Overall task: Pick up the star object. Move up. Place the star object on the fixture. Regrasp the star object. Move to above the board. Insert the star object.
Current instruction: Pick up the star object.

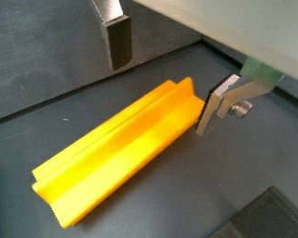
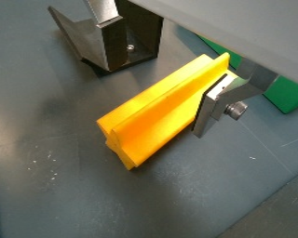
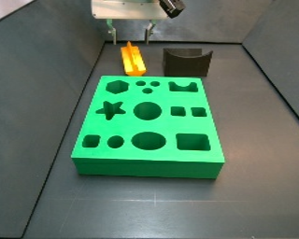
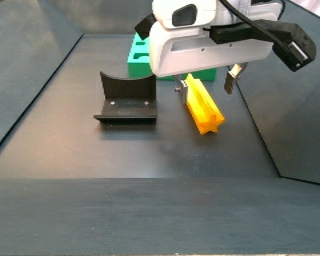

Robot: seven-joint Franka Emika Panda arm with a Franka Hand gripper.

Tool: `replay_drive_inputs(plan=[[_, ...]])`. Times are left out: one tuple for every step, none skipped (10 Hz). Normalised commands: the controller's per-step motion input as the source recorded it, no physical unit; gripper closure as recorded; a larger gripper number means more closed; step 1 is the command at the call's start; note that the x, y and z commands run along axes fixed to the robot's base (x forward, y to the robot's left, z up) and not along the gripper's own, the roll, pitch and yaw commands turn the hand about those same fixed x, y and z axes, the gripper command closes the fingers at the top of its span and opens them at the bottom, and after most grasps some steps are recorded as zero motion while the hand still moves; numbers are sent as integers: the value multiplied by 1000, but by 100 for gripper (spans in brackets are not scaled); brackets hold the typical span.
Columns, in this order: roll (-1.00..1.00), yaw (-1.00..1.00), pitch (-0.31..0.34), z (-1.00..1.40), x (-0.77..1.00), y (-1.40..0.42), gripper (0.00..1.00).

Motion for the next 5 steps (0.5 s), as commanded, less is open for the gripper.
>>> replay_drive_inputs(plan=[[0, 0, 0, -71, 0, -123, 0], [0, 0, 0, -83, 0, -197, 0], [0, 0, 0, -109, 40, -266, 0], [0, 0, -19, -151, 211, -251, 0], [-20, 0, -50, -171, 351, -129, 0]])
